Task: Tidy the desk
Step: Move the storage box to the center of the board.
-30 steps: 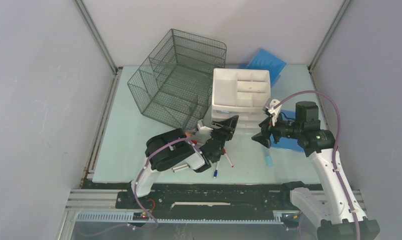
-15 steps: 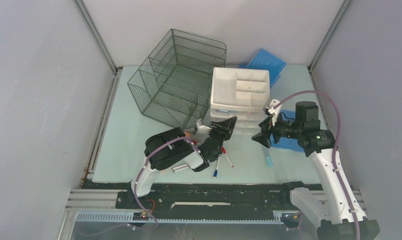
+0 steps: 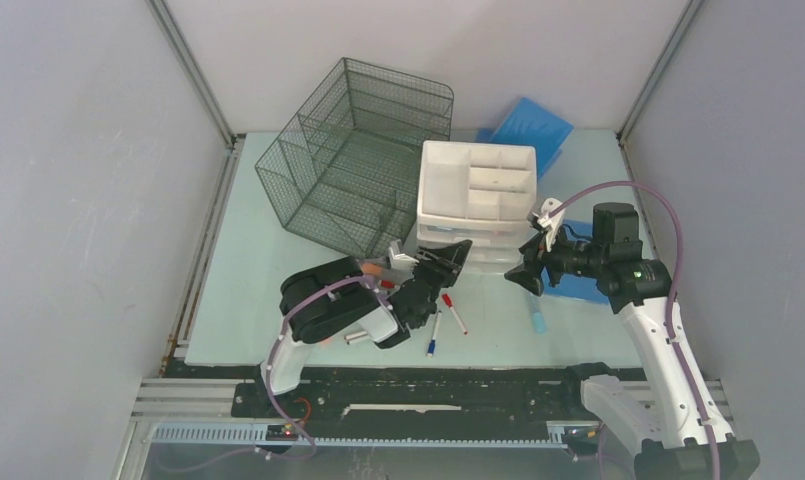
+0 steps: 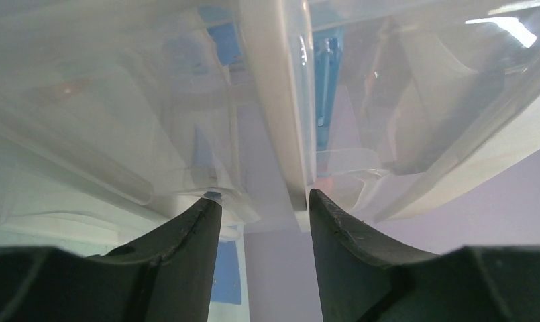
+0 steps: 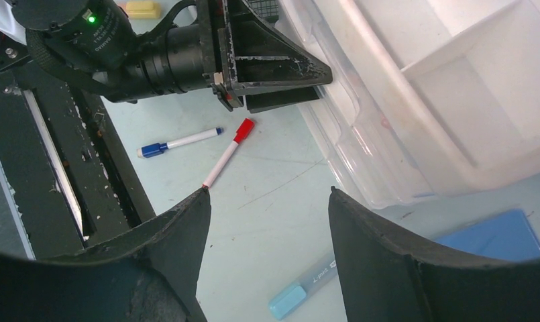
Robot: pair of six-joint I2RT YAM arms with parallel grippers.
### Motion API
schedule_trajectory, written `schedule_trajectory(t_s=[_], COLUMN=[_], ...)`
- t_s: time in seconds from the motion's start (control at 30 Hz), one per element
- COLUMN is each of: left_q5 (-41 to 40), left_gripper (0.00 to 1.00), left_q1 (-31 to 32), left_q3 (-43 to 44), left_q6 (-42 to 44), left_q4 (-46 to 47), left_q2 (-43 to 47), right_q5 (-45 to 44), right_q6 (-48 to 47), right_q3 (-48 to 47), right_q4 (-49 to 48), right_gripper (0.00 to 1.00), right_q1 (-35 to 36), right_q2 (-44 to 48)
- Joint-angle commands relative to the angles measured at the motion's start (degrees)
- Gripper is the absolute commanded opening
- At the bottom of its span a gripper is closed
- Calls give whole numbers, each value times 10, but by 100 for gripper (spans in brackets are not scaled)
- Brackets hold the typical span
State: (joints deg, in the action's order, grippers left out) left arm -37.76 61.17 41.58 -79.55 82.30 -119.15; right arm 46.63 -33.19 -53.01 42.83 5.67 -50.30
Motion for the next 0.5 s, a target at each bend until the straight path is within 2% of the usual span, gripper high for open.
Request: schedule_trajectory(t_s=[0.0,0.33,0.47], left_q5=[7,19,32], left_gripper=[53,54,54], left_q1=[7,16,18], left_q3=[-18,-73,-85], left_q6=[-4,-11,-17], left_q4=[51,51,51], left_q2=[48,83,89], right_q5=[7,18,48], right_q6=[-3,-5,-32], right_q3=[-20,-20,-20], right_q4=[-6,-2,12], right_gripper=[72,73,73], right_q1=[-5,-12,-10], right_q2=[9,9,10])
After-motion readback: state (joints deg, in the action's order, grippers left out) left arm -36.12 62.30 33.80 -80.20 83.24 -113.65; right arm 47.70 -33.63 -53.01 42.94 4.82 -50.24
